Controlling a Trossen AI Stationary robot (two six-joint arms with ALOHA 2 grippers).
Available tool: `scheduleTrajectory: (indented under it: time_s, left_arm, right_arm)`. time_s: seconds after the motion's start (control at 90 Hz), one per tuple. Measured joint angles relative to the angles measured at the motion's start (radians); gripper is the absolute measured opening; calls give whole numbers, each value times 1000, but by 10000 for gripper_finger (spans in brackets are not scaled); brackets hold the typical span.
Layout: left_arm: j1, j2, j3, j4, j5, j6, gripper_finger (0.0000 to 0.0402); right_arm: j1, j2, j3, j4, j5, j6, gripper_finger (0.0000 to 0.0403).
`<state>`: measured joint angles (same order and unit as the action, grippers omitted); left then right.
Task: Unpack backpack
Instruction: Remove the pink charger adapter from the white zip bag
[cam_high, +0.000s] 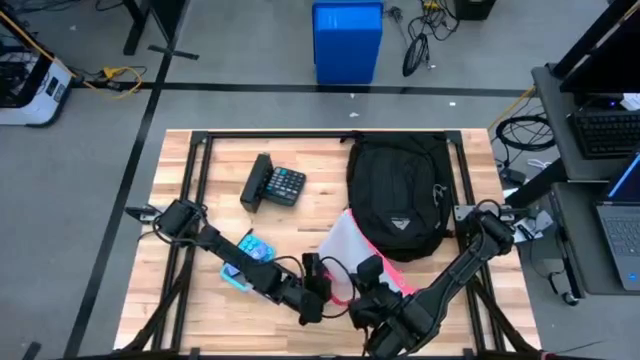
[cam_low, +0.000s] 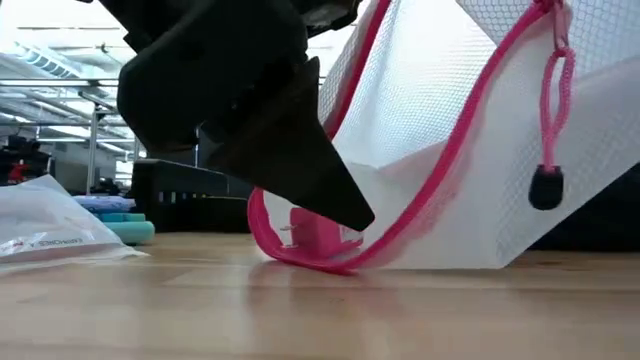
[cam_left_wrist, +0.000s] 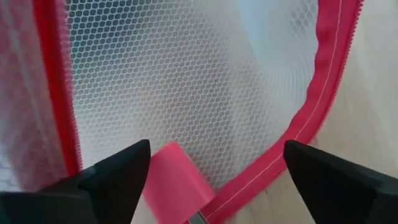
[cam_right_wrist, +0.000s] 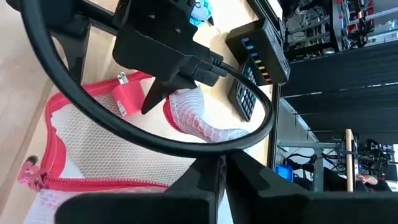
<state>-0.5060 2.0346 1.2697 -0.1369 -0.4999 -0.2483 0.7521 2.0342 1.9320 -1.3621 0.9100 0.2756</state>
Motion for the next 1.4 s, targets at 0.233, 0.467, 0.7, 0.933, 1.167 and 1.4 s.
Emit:
scheduleTrajectory:
  time_s: [0.233, 0.467, 0.7, 0.933, 1.167, 1.4]
  left_arm:
    - [-2, -6, 0, -7, -31, -47, 333]
    - [17, -7, 0, -92, -33, -184, 329]
    - [16, -7, 0, -114, -56, -192, 328]
    - [15, -7, 1, -111, -62, -147, 328]
    - [-2, -21, 62, -156, -67, -149, 328]
    - [5, -20, 72, -285, -63, -268, 328]
  right_arm:
    - [0, 0, 0, 0, 0, 0, 0]
    - [0, 0, 0, 0, 0, 0, 0]
    - [0, 0, 0, 0, 0, 0, 0]
    - [1, 0, 0, 0, 0, 0, 0]
    - [1, 0, 0, 1, -11, 0, 0]
    - [0, 0, 0, 0, -24, 0, 0]
